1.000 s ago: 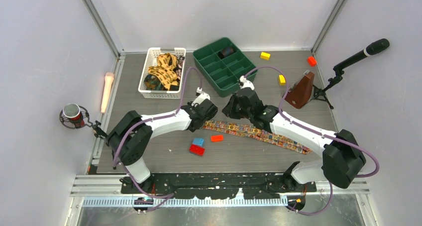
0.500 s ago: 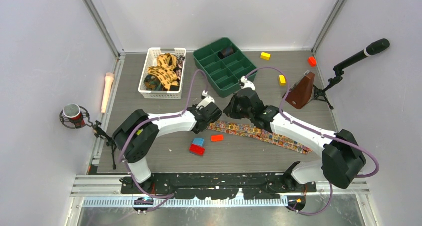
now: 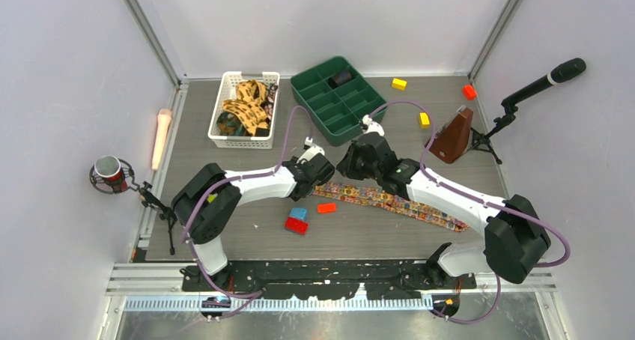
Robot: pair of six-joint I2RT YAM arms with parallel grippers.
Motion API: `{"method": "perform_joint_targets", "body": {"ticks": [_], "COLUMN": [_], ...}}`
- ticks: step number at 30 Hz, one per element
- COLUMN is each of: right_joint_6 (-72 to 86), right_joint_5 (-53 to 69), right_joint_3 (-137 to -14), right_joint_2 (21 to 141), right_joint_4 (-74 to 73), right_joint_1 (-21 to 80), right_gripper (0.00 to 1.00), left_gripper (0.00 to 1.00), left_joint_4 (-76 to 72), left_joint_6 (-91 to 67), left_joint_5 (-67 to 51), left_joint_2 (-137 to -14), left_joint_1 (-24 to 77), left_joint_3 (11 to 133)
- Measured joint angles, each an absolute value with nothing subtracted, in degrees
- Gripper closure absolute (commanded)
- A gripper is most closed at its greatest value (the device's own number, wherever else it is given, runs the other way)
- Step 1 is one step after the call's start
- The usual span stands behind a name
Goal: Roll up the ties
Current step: Roll the tie at the center of the board.
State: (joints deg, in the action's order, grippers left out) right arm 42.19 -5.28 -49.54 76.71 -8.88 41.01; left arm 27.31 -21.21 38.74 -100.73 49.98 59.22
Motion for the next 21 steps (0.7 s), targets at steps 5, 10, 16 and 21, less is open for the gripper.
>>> {"method": "perform_joint_targets", "body": {"ticks": [5, 10, 16, 21], "right_joint_6": [42.19, 42.19, 42.19, 42.19], "right_joint_5": [-5.28, -5.28, -5.26, -5.23], "right_joint_3": [-49.54, -49.54, -49.54, -49.54], "right_joint_2": [76.71, 76.71, 76.75, 76.75], "right_joint_4": [-8.88, -8.88, -8.88, -8.88], "right_joint_1": [41.01, 40.99, 40.99, 40.99], "right_gripper": [0.86, 0.86, 0.86, 0.86], "left_gripper": [0.68, 0.73, 0.76, 0.76], "left_joint_4": [26.7, 26.39, 26.39, 26.39], "left_joint_6": [-21.96, -22.06, -22.06, -22.06], "left_joint_5": [37.87, 37.6, 37.76, 38.04], "left_joint_2": [-100.73, -100.73, -100.73, -100.88], "left_joint_1": [49.98, 49.98, 49.98, 49.98], "left_joint_3": [59.22, 59.22, 59.22, 59.22]}}
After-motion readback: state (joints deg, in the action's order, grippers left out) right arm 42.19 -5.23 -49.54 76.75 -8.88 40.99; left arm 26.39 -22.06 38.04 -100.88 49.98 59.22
